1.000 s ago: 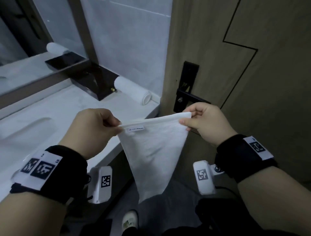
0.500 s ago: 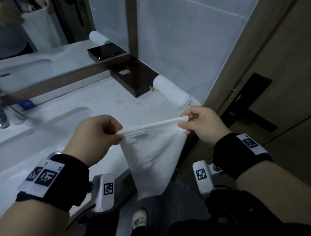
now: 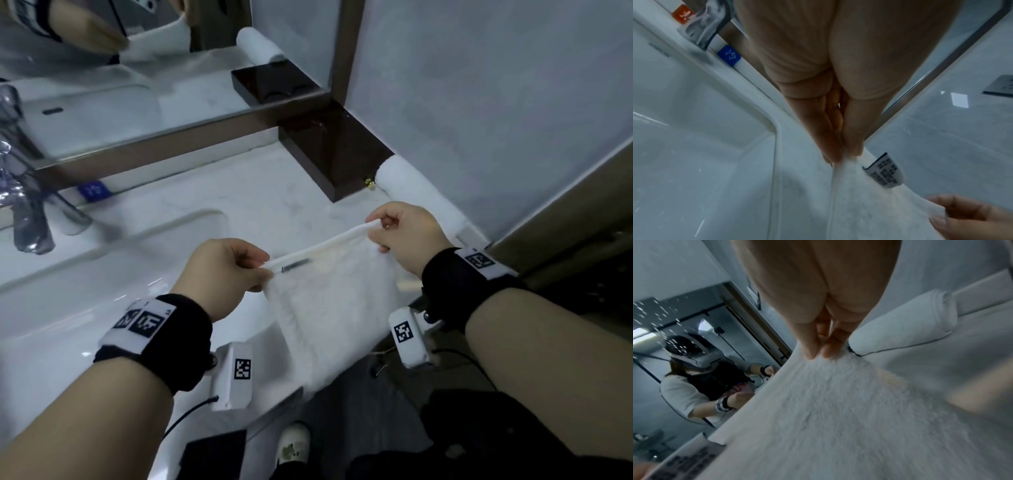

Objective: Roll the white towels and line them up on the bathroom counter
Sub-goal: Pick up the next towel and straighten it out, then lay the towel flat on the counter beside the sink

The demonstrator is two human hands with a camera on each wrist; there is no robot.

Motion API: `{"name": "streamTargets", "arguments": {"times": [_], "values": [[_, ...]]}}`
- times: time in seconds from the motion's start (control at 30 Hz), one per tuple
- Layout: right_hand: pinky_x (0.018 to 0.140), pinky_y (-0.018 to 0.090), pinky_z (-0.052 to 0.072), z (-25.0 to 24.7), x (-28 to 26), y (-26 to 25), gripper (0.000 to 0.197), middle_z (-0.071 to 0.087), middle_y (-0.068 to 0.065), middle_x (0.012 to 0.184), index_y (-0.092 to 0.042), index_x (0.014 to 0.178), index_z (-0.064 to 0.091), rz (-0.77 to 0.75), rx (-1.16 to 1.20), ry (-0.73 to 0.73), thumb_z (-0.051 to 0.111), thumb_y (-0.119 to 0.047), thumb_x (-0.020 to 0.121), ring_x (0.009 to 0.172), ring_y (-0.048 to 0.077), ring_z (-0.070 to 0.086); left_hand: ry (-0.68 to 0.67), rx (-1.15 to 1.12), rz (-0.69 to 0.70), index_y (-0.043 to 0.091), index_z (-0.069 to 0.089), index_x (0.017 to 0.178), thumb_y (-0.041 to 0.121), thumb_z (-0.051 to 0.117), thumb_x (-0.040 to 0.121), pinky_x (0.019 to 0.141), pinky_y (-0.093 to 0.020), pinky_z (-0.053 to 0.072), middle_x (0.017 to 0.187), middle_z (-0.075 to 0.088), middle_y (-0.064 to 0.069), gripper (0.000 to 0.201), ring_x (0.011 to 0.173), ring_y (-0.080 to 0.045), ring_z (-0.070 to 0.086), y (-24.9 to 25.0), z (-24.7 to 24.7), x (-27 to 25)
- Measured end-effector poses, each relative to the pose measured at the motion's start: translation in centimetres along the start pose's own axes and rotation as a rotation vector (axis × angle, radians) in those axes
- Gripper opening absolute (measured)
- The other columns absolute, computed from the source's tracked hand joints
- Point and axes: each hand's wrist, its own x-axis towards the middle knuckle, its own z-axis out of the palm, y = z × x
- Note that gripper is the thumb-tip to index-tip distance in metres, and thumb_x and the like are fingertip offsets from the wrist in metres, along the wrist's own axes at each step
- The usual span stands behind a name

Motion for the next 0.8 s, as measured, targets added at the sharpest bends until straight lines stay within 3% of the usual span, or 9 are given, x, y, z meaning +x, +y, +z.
{"name": "streamTargets", "arguments": {"times": [0.17, 0.3, 0.5, 0.6, 0.7, 0.8], "values": [[0.066, 0.029, 0.056, 1.9, 3.3, 0.9, 0.02, 0.054, -0.006, 0.07, -0.024, 0.087, 0.07, 0.014, -0.151, -0.085, 0.066, -0.006, 0.082, 0.055, 0.011, 0.057, -0.001, 0.027, -0.075, 0.016, 0.07, 0.082, 0.003, 0.078, 0.079, 0.052, -0.008, 0.048, 0.064, 0.073, 0.001, 0.016, 0.054, -0.008, 0.07, -1.9, 0.7, 2.8], [0.064, 0.021, 0.045, 3.2, 5.0, 1.8, 0.018, 0.059, -0.007, 0.071, -0.027, 0.081, 0.067, -0.012, -0.275, -0.136, 0.066, -0.008, 0.082, 0.067, 0.013, 0.057, -0.003, 0.118, -0.097, 0.017, 0.071, 0.085, 0.006, 0.078, 0.079, 0.05, -0.004, 0.043, 0.072, 0.073, 0.0, 0.014, 0.055, -0.006, 0.068, -3.0, 1.5, 4.2], [0.058, 0.018, 0.04, 5.0, 6.6, 3.2, 0.018, 0.061, -0.008, 0.071, -0.024, 0.074, 0.067, -0.016, -0.374, -0.181, 0.066, -0.007, 0.081, 0.071, 0.013, 0.057, 0.018, 0.26, -0.123, 0.023, 0.074, 0.082, 0.01, 0.074, 0.078, 0.055, -0.009, 0.04, 0.07, 0.071, 0.006, 0.014, 0.064, -0.006, 0.064, -4.5, 2.6, 5.1], [0.062, 0.023, 0.044, 5.7, 7.2, 3.9, 0.021, 0.065, -0.002, 0.075, -0.023, 0.071, 0.066, -0.034, -0.382, -0.208, 0.065, -0.005, 0.08, 0.074, 0.017, 0.06, 0.03, 0.327, -0.114, 0.032, 0.07, 0.073, 0.014, 0.074, 0.08, 0.059, -0.013, 0.043, 0.071, 0.07, 0.009, 0.019, 0.07, -0.006, 0.065, -5.1, 3.0, 5.3], [0.062, 0.031, 0.052, 6.1, 7.5, 4.6, 0.021, 0.063, 0.002, 0.071, -0.021, 0.07, 0.065, 0.0, -0.289, -0.226, 0.063, -0.001, 0.079, 0.067, 0.024, 0.061, 0.044, 0.361, -0.088, 0.034, 0.067, 0.071, 0.017, 0.075, 0.079, 0.062, -0.012, 0.044, 0.073, 0.068, 0.013, 0.021, 0.071, -0.003, 0.064, -5.5, 3.4, 5.4], [0.056, 0.035, 0.057, 6.3, 7.5, 5.0, 0.029, 0.06, 0.004, 0.066, -0.02, 0.067, 0.063, 0.094, -0.125, -0.211, 0.059, 0.005, 0.081, 0.051, 0.022, 0.06, 0.052, 0.419, -0.042, 0.033, 0.064, 0.071, 0.016, 0.074, 0.08, 0.061, -0.013, 0.043, 0.074, 0.066, 0.014, 0.021, 0.07, -0.001, 0.061, -5.6, 3.7, 5.5]]}}
